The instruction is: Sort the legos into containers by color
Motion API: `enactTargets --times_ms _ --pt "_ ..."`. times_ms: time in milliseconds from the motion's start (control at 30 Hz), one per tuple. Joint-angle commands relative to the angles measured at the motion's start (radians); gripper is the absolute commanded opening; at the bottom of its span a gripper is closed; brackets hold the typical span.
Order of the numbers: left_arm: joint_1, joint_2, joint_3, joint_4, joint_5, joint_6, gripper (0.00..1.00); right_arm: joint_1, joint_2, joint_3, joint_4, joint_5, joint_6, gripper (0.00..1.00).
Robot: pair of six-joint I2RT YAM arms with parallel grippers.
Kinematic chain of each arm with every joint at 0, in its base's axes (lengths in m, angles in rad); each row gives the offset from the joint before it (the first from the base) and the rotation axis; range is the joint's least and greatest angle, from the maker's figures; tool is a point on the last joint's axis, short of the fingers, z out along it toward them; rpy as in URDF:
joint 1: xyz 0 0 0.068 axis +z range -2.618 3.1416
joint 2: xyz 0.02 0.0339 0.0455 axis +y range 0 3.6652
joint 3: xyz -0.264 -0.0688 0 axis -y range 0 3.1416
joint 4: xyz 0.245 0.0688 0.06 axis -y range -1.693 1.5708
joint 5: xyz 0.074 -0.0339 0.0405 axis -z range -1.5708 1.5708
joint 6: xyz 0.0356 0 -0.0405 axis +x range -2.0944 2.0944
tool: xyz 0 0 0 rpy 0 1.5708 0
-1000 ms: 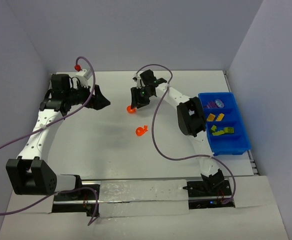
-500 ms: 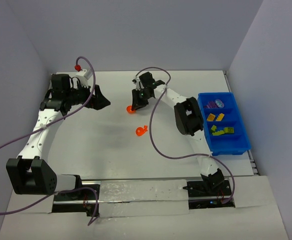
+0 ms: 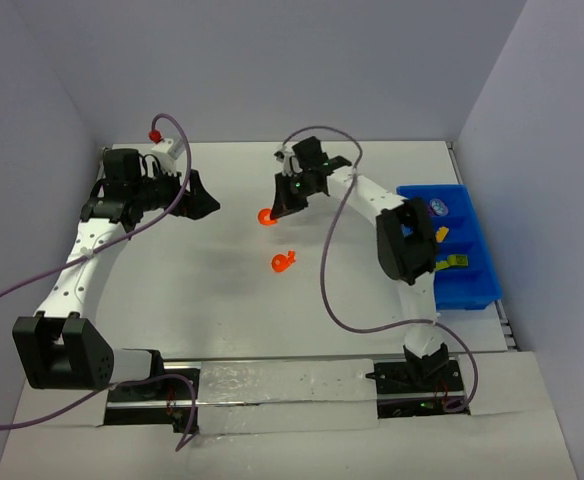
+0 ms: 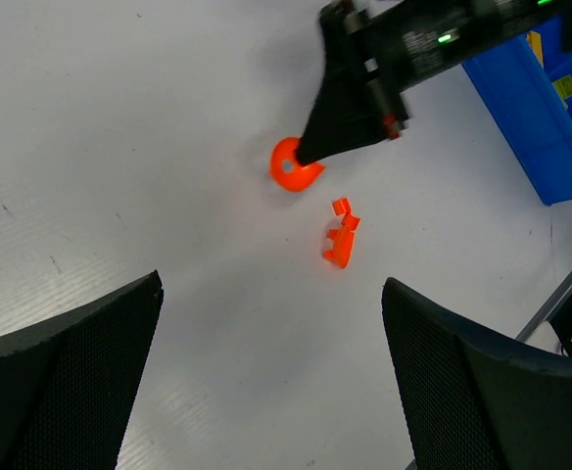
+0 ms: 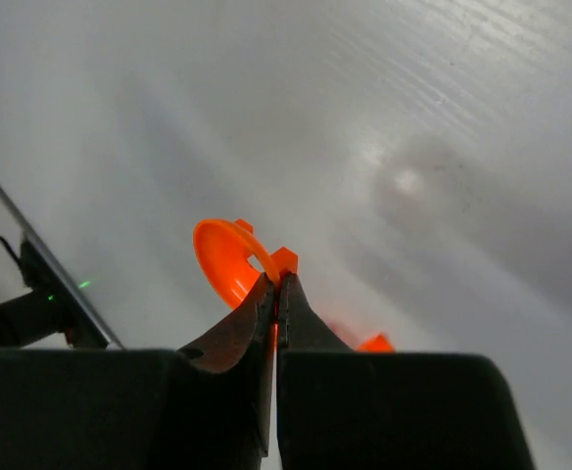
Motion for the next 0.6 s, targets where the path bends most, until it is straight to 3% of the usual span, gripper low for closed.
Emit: enactTargets --times_ms 0,167,200,400,567 --pt "0.006 -0.028 0.014 0.026 -0.017 0.008 0.99 -0.088 -0.344 -0.072 -0.021 -0.001 -0.083 0.0" --pt "-0.002 -0.022 0.02 0.022 -0.047 0.016 0.99 -0.241 -0.585 -0.266 -0.169 0.019 -0.206 0.0" --pt "-0.009 -0.011 0.027 0.012 -0.063 0.019 0.99 -0.329 -0.682 -0.335 -0.216 0.019 -0.261 0.0" --pt "-0.094 0.002 0.031 0.004 -0.146 0.031 0.99 -0.585 -0.955 -0.621 -0.328 0.136 -0.525 0.0" --pt "-0.137 0.022 0.06 0.0 -0.165 0.031 0.99 -0.773 -1.076 -0.748 -0.408 0.227 -0.705 0.0"
